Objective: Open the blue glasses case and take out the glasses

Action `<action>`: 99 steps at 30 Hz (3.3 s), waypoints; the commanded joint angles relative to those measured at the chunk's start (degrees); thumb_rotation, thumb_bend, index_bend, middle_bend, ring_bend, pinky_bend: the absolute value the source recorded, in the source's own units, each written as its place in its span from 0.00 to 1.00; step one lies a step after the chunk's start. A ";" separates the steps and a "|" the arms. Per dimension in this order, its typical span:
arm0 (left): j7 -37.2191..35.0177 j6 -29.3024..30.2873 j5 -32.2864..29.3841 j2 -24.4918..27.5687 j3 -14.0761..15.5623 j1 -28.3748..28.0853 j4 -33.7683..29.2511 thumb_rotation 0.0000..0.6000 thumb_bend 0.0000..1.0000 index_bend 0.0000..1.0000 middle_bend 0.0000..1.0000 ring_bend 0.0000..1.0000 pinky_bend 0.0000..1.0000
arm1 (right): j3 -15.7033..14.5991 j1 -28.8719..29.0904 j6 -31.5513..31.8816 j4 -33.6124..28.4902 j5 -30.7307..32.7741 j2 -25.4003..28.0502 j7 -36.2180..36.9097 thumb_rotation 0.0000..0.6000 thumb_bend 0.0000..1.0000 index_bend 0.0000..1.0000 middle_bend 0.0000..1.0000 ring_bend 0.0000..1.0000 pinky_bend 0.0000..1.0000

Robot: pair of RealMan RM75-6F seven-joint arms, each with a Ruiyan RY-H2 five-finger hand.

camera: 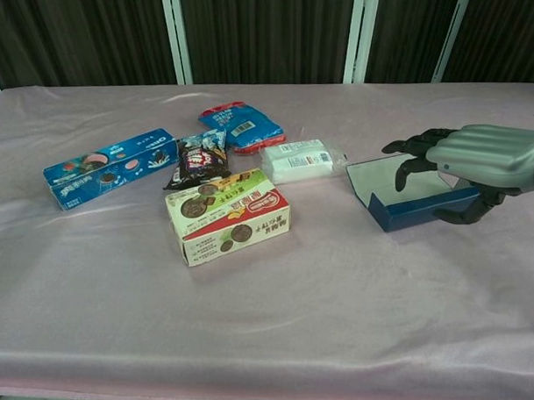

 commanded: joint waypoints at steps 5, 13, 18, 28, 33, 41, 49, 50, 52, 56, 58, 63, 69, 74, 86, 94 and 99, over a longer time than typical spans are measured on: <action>-0.04 0.21 0.10 0.01 0.00 0.06 -0.02 1.00 0.44 0.00 0.01 0.02 0.12 | 0.33 0.65 -1.94 0.55 1.71 -1.97 -2.05 1.00 0.52 0.42 0.00 0.00 0.00; -0.44 0.36 0.19 0.15 0.05 0.14 0.09 1.00 0.44 0.00 0.01 0.02 0.12 | -0.38 0.68 -1.72 -0.16 0.94 -2.76 -2.77 1.00 0.52 0.42 0.00 0.00 0.00; -0.69 0.33 0.20 0.26 0.06 0.13 0.11 1.00 0.44 0.00 0.01 0.02 0.12 | -2.38 -0.17 -0.75 -2.50 -1.16 -1.33 -2.57 1.00 0.52 0.42 0.00 0.00 0.00; -1.06 0.81 0.60 0.41 0.21 0.36 0.06 1.00 0.44 0.00 0.01 0.02 0.12 | -8.74 -4.56 5.76 -6.23 -8.57 4.22 -0.22 1.00 0.52 0.42 0.00 0.00 0.00; -1.00 0.89 0.87 0.38 0.33 0.39 -0.01 1.00 0.44 0.00 0.01 0.02 0.12 | -11.58 -7.29 9.63 -4.89 -11.76 6.70 2.38 1.00 0.52 0.42 0.00 0.00 0.00; -0.30 0.99 1.14 0.18 0.53 0.50 -0.21 1.00 0.44 0.00 0.01 0.02 0.12 | -13.39 -10.72 12.86 0.58 -13.10 7.63 7.04 1.00 0.52 0.42 0.00 0.00 0.00; 0.18 0.73 0.85 -0.01 0.39 0.39 -0.24 1.00 0.44 0.00 0.01 0.02 0.12 | -12.45 -12.59 13.74 7.45 -12.16 6.25 10.94 1.00 0.52 0.42 0.00 0.00 0.00; 0.22 0.63 0.78 -0.04 0.38 0.36 -0.23 1.00 0.44 0.00 0.01 0.02 0.12 | -12.05 -12.57 13.50 8.17 -11.75 6.01 11.25 1.00 0.52 0.42 0.00 0.00 0.00; 0.34 0.39 0.62 -0.07 0.31 0.24 -0.23 1.00 0.44 0.00 0.01 0.02 0.12 | -11.18 -12.27 12.55 9.44 -10.88 5.46 12.16 1.00 0.52 0.42 0.00 0.00 0.00; 0.66 -0.01 0.37 -0.20 0.25 0.06 -0.27 1.00 0.44 0.00 0.01 0.02 0.12 | -9.11 -10.92 9.95 11.81 -9.06 4.17 12.85 1.00 0.52 0.42 0.00 0.00 0.00; 0.78 -0.21 0.24 -0.25 0.22 -0.02 -0.29 1.00 0.44 0.00 0.01 0.02 0.12 | -7.92 -10.03 8.44 12.59 -8.02 3.51 13.05 1.00 0.52 0.42 0.00 0.00 0.00; 0.88 -0.48 -0.32 -0.35 -0.04 -0.16 -0.24 1.00 0.44 0.00 0.01 0.02 0.13 | -5.39 -8.71 7.15 14.52 -6.28 2.07 11.49 1.00 0.52 0.42 0.00 0.00 0.00; 0.93 -0.78 -0.52 -0.38 -0.11 -0.32 -0.24 1.00 0.44 0.00 0.01 0.02 0.13 | -4.44 -8.34 5.64 15.21 -4.85 1.57 10.15 1.00 0.52 0.42 0.00 0.00 0.00; 0.77 -0.47 -0.43 -0.34 -0.10 -0.20 -0.35 1.00 0.44 0.00 0.01 0.02 0.13 | -4.51 -9.10 7.26 13.51 -5.19 2.89 11.36 1.00 0.52 0.42 0.00 0.00 0.00; 0.31 -0.28 0.10 -0.27 0.09 -0.23 -0.43 1.00 0.44 0.00 0.01 0.02 0.13 | -1.85 -9.72 12.41 11.65 -5.28 3.67 12.57 1.00 0.52 0.44 0.00 0.00 0.00; 0.22 -0.60 0.51 -0.38 0.22 -0.53 -0.33 1.00 0.44 0.00 0.01 0.02 0.13 | 1.88 -5.03 3.64 11.51 0.03 -1.42 7.67 1.00 0.52 0.46 0.00 0.00 0.00; 0.07 -1.00 0.14 -0.35 0.12 -0.71 -0.18 1.00 0.44 0.00 0.01 0.02 0.13 | 2.35 -3.65 1.55 11.30 1.10 -2.98 4.77 1.00 0.52 0.49 0.00 0.00 0.00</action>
